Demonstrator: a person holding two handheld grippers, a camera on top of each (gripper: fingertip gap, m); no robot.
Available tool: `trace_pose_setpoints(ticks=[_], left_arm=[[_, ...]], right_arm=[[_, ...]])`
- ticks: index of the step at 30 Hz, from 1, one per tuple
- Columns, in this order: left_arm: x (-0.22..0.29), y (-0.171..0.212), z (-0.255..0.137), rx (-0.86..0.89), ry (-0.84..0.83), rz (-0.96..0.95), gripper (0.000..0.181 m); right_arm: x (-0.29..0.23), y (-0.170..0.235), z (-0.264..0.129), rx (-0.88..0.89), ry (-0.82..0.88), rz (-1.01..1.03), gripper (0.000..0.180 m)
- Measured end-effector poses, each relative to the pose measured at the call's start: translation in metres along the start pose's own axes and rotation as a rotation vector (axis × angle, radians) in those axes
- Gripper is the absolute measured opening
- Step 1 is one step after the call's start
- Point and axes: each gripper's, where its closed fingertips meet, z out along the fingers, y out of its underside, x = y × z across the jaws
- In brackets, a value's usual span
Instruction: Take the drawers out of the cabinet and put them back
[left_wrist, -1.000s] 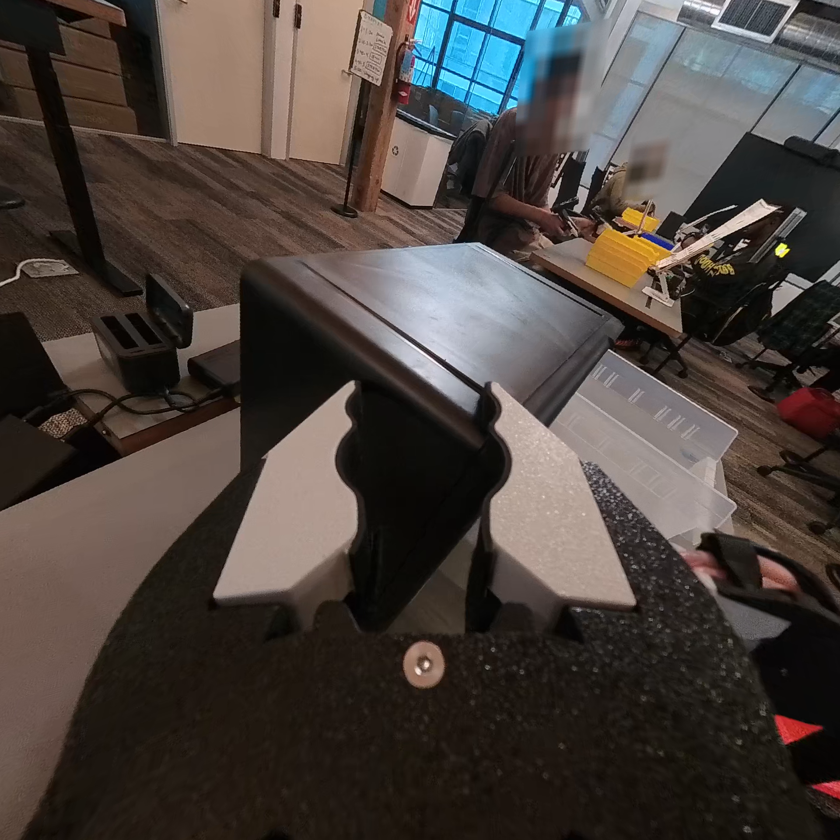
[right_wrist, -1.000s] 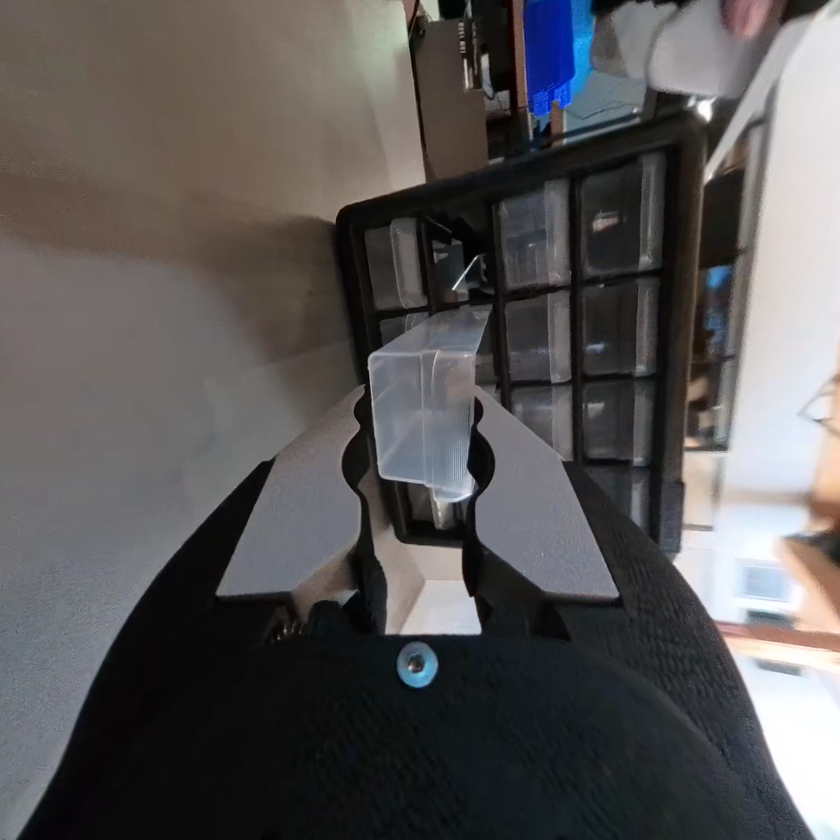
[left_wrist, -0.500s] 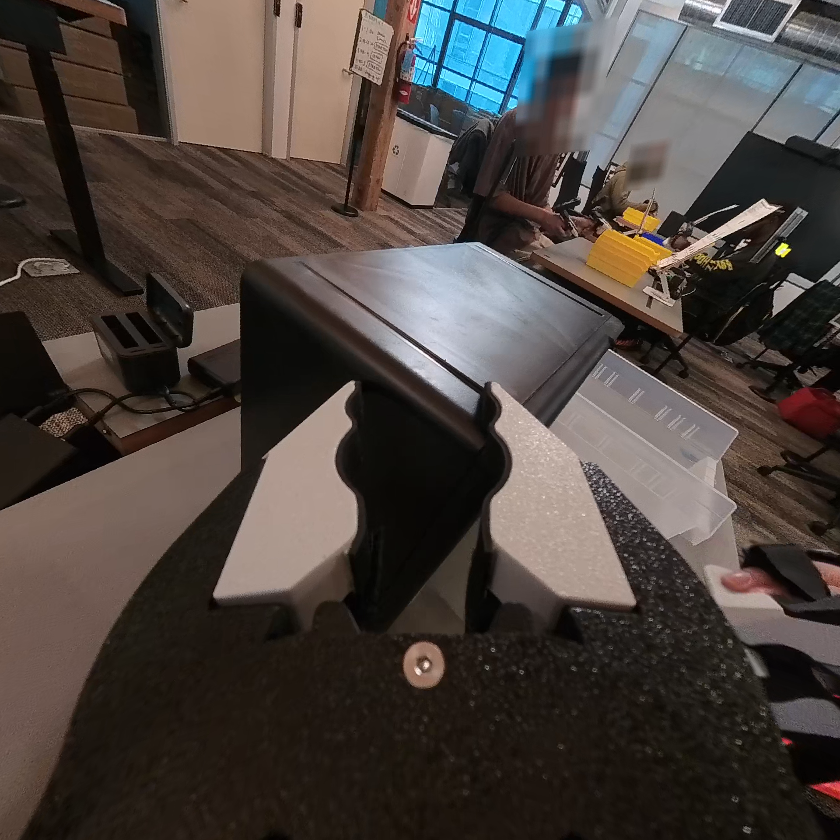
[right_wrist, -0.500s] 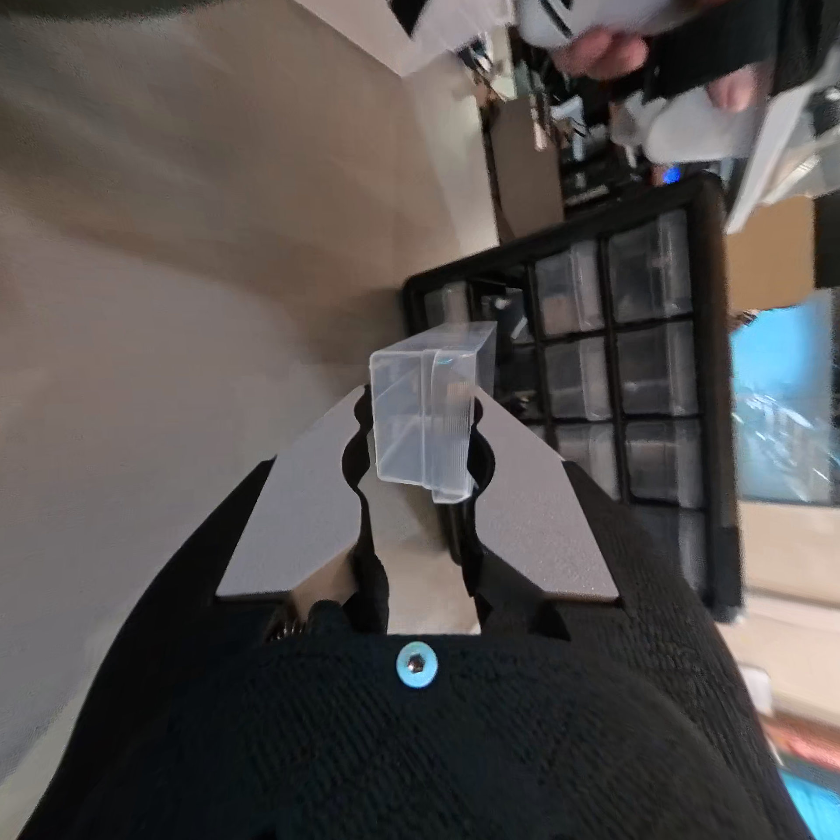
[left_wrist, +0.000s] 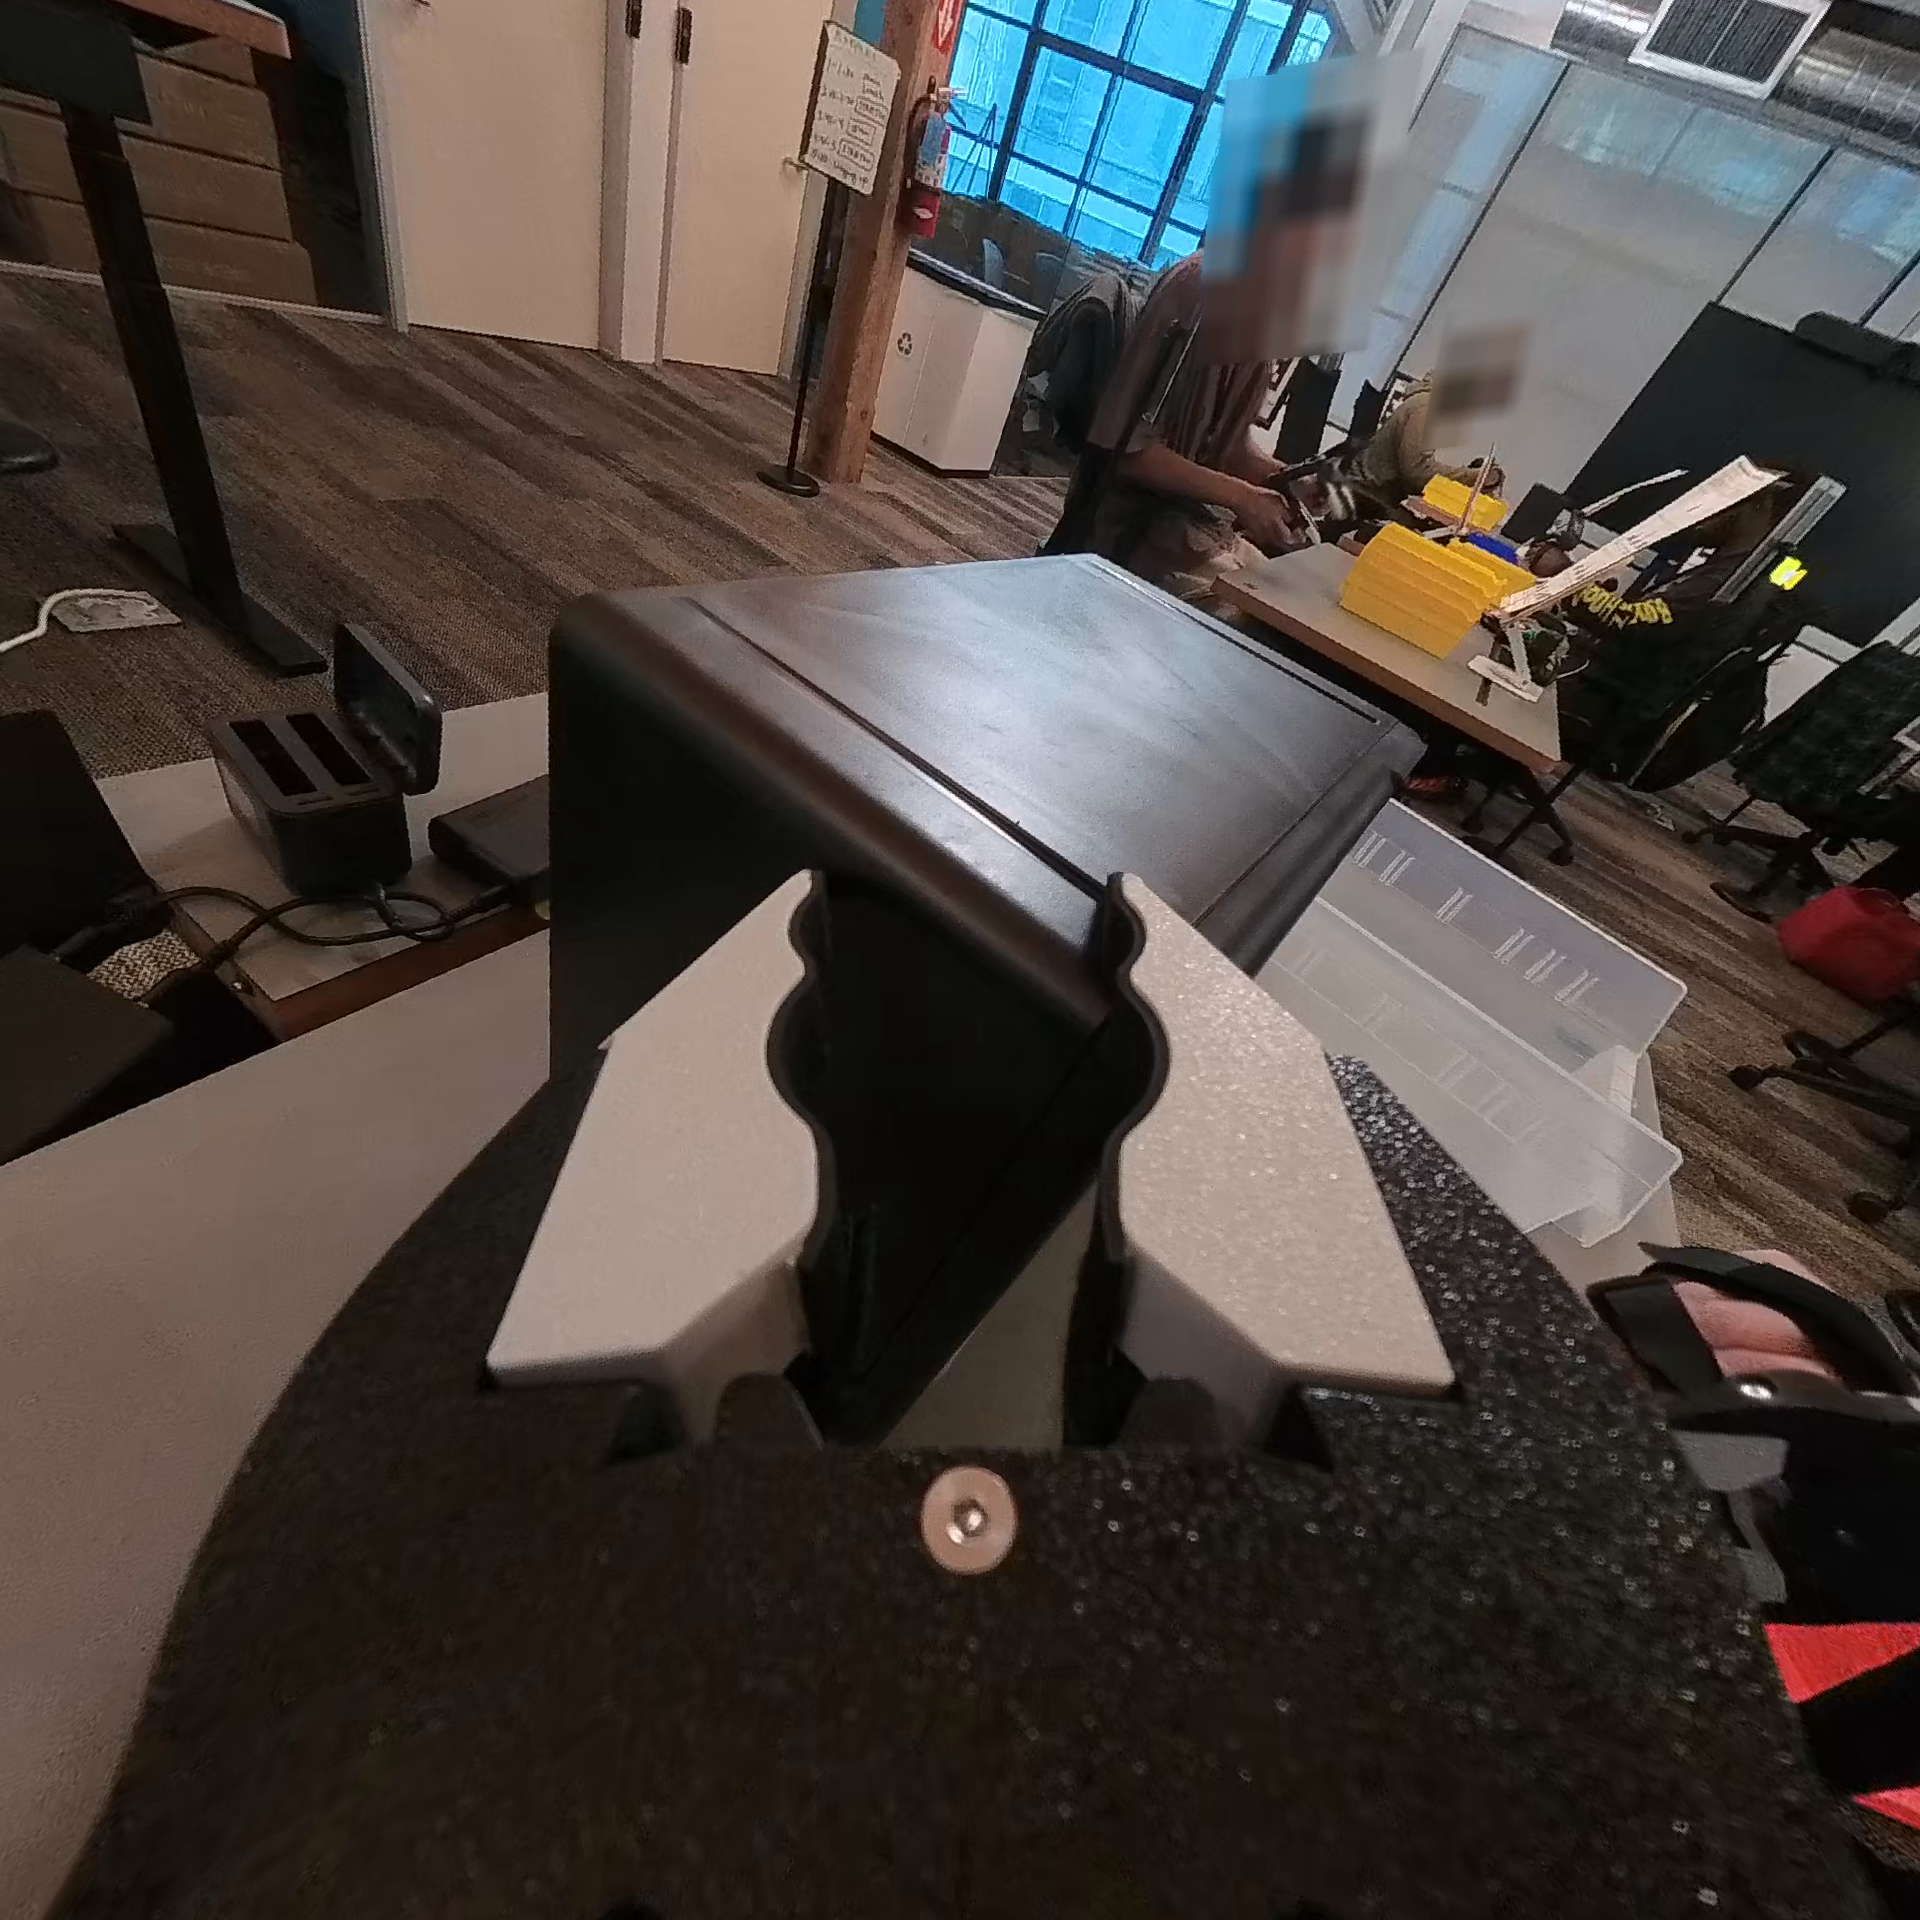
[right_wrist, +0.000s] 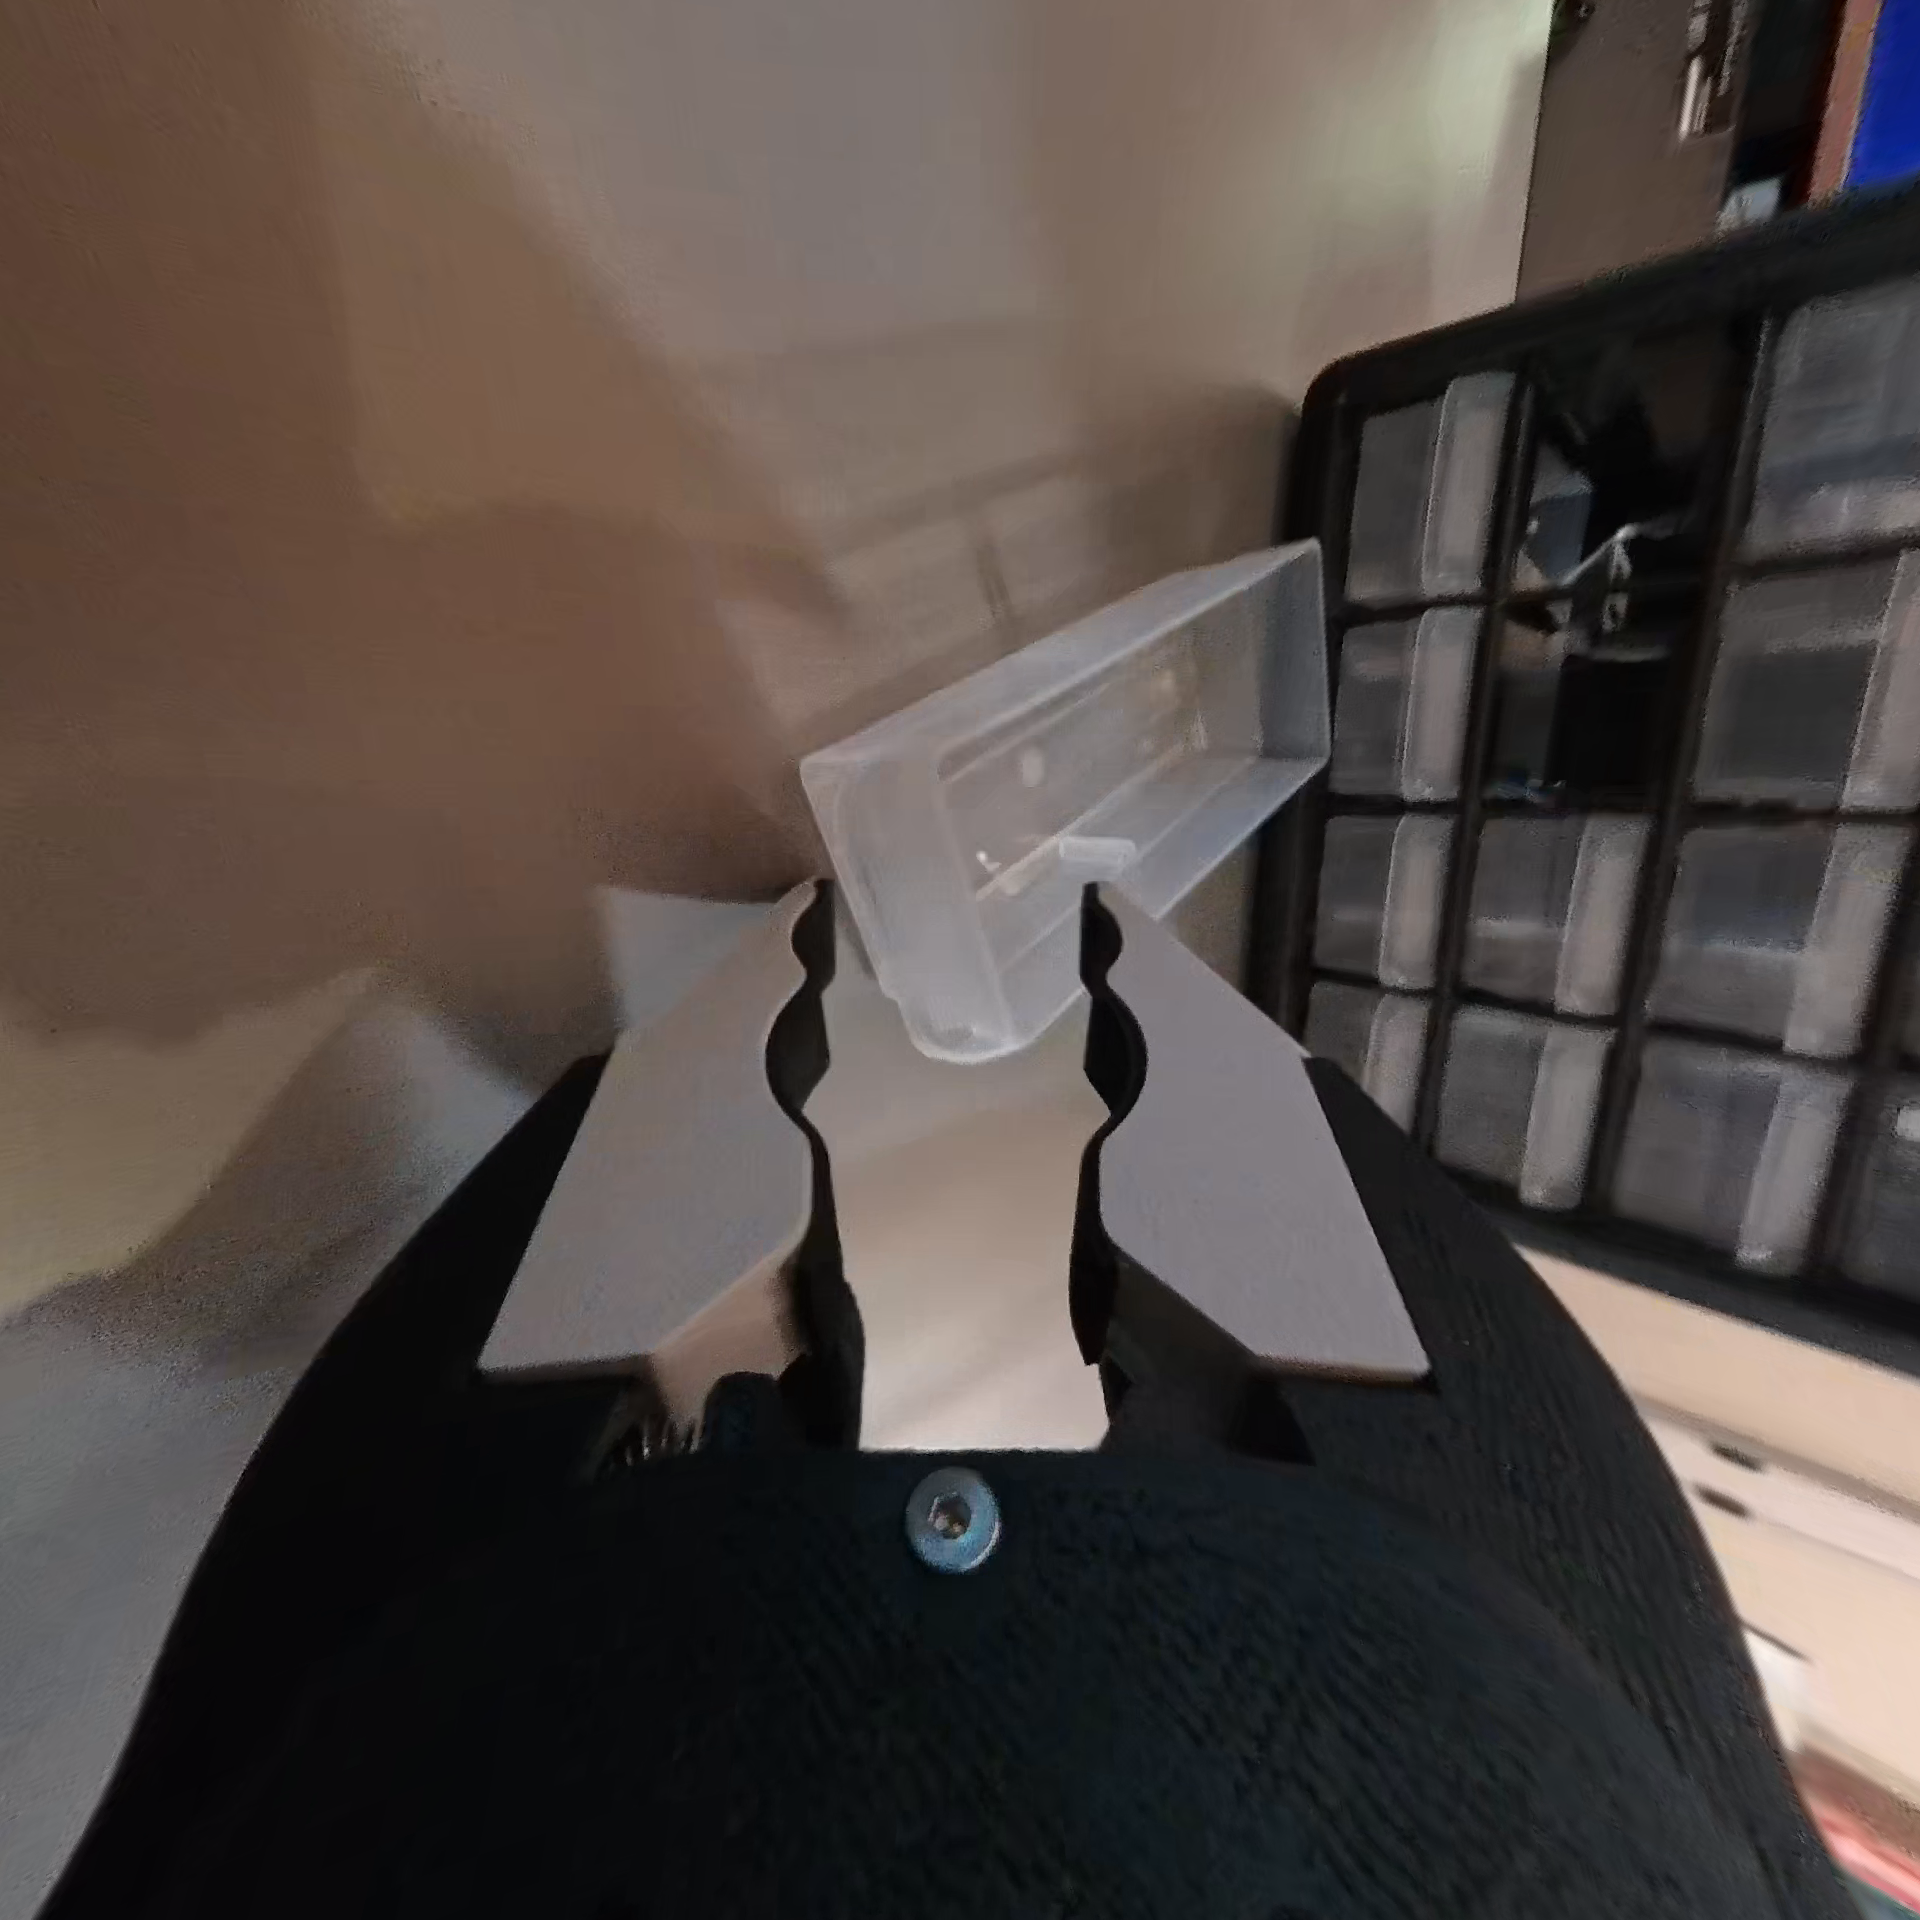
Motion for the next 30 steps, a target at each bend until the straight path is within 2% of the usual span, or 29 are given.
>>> trace_pose_setpoints(ticks=[3,6,8,11,12,14,18,19,20,24,30], left_arm=[[0.000,0.000,0.000,0.000,-0.001,-0.001,0.051],[0.000,0.000,0.000,0.000,-0.001,-0.001,0.051],[0.000,0.000,0.000,0.000,-0.001,-0.001,0.051],[0.000,0.000,0.000,0.000,-0.002,-0.001,0.051],[0.000,0.000,0.000,0.000,-0.003,-0.002,0.051],[0.000,0.000,0.000,-0.001,-0.004,-0.003,0.051],[0.000,0.000,0.000,-0.001,-0.006,-0.004,0.051],[0.000,0.000,0.000,-0.001,-0.006,-0.004,0.050],[0.000,0.000,0.000,-0.001,-0.006,-0.004,0.050],[0.000,0.000,0.000,-0.002,-0.006,-0.004,0.051],[0.000,0.000,0.000,-0.001,-0.004,-0.004,0.051]], right_arm=[[0.000,0.008,-0.010,0.012,-0.025,0.123,0.063],[0.011,0.017,-0.021,0.028,-0.041,0.364,0.078],[0.024,0.001,-0.032,0.151,-0.090,0.615,0.084],[0.058,-0.042,-0.051,0.443,-0.206,1.022,0.086],[0.065,-0.044,-0.047,0.430,-0.209,1.094,0.089],[0.064,-0.037,-0.026,0.283,-0.190,1.116,0.096],[0.040,-0.031,0.016,-0.009,-0.260,1.079,0.130],[0.033,-0.026,0.024,-0.087,-0.275,1.060,0.134],[0.029,-0.022,0.031,-0.138,-0.289,1.056,0.134],[0.031,-0.014,0.044,-0.219,-0.299,1.131,0.112],[0.030,-0.013,0.049,-0.234,-0.356,1.133,0.078]])
